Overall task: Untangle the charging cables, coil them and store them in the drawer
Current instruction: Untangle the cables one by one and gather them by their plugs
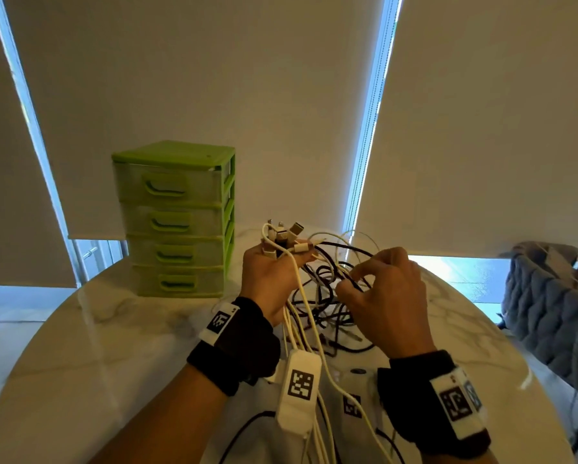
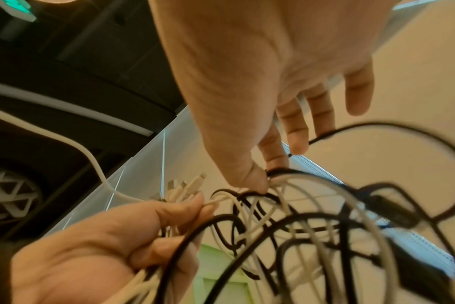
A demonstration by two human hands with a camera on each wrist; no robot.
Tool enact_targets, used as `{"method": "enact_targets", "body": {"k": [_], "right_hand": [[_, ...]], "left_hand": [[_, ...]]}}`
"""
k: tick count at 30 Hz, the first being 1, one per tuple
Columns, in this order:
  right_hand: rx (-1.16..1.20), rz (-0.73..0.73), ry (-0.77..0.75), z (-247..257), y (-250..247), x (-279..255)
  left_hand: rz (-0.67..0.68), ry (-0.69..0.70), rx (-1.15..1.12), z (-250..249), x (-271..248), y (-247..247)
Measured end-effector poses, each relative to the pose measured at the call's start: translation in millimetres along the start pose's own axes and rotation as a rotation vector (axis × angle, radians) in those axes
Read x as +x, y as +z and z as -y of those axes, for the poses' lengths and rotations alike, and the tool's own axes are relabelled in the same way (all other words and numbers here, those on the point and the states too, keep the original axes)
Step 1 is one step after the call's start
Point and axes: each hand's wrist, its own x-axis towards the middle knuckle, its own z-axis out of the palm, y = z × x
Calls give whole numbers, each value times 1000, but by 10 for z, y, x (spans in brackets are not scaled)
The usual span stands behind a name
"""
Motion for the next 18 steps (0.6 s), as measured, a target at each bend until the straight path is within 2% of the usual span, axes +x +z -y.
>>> {"method": "enact_targets", "body": {"k": [5, 7, 9, 12, 16, 18], "right_hand": [[-112, 9, -91, 49, 28, -45], [39, -23, -112, 82, 69, -49], [232, 11, -81, 112, 105, -56], [299, 62, -66, 145, 164, -81], [207, -123, -78, 118, 217, -81], [177, -146, -66, 92, 200, -73]], "left_hand": [[-8, -5, 29, -2, 37, -18], [5, 6, 48, -2, 47, -20], [10, 17, 39, -26, 29, -25], [40, 7, 43, -50, -31, 2], [114, 43, 80, -48, -89, 44], [124, 79, 103, -69, -119, 69]]}}
